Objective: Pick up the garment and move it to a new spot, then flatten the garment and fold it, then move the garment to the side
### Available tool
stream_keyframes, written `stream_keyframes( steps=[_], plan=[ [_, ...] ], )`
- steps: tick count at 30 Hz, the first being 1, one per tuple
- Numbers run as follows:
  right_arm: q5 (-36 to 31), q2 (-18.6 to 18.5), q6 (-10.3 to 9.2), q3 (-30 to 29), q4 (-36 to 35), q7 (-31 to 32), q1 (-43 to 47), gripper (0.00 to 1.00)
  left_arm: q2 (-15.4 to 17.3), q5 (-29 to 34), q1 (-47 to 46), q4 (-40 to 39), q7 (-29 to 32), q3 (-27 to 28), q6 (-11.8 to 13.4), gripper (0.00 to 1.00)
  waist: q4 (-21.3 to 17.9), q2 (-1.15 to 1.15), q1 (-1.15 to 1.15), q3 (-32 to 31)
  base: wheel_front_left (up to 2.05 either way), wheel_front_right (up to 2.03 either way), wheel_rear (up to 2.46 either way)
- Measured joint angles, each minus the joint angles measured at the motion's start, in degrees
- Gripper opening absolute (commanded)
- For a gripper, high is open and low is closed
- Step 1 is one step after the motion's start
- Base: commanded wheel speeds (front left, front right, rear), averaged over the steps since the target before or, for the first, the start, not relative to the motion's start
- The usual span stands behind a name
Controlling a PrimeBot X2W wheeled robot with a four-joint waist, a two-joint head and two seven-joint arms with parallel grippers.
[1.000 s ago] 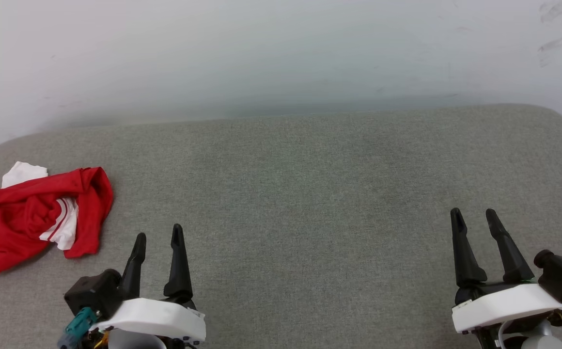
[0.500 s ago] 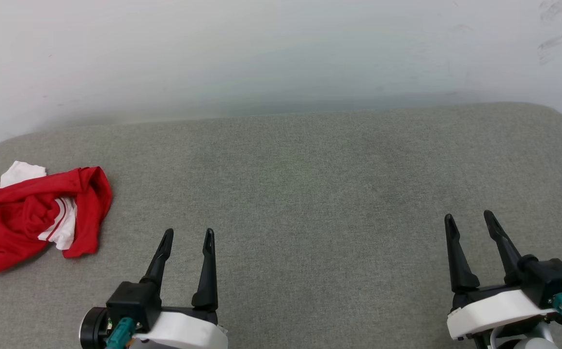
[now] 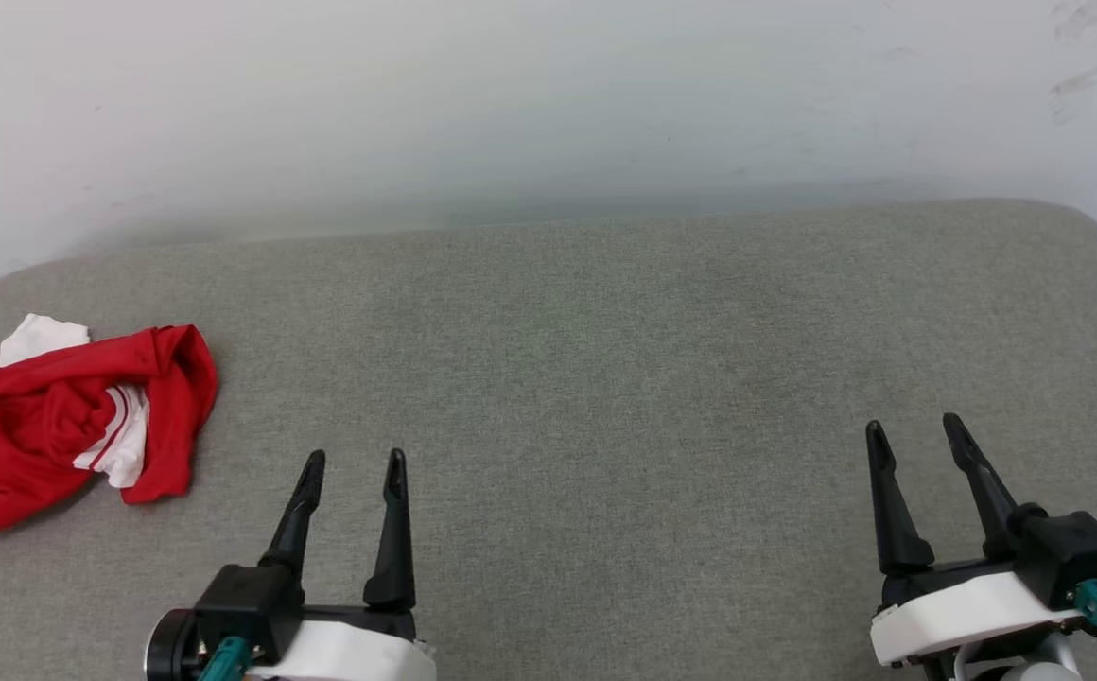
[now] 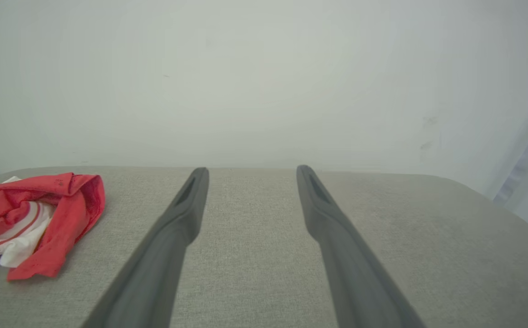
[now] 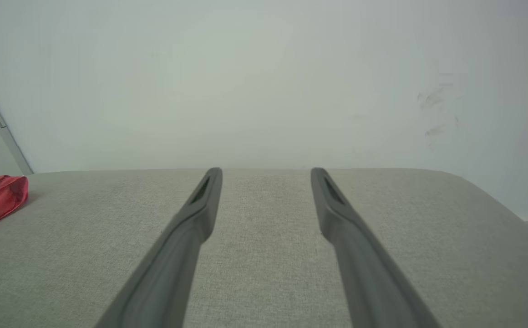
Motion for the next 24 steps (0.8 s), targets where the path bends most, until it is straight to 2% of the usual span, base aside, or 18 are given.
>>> stream_keyframes(
  steps=[6,12,18,24],
  plan=[
    [0.12,-0.02,0.00,0.12,0.71,-0.68,0.01,1.00,-2.87,1.26,1.44,0.62,-0.70,5.64,-6.22,1.00,-0.17,0.00,0.00,0.04,0.00,0.00,0.00],
    [-1.86,-0.02,0.00,0.44,0.94,-1.47,0.09,1.00,-4.48,5.61,2.14,1.86,-1.52,8.89,-11.32,1.00,-0.46,0.00,0.00,0.28,0.00,0.00,0.00],
    [-4.05,-0.02,0.00,0.32,0.88,-2.05,0.14,1.00,-4.63,7.68,2.37,1.82,-2.18,9.33,-12.20,1.00,-0.62,0.00,0.00,0.39,0.00,0.00,0.00],
    [-4.74,-0.02,0.00,0.31,0.78,-2.44,0.18,1.00,-4.65,6.62,2.91,2.40,-2.42,9.53,-12.26,1.00,-0.61,0.00,0.00,0.34,0.00,0.00,0.00]
  ],
)
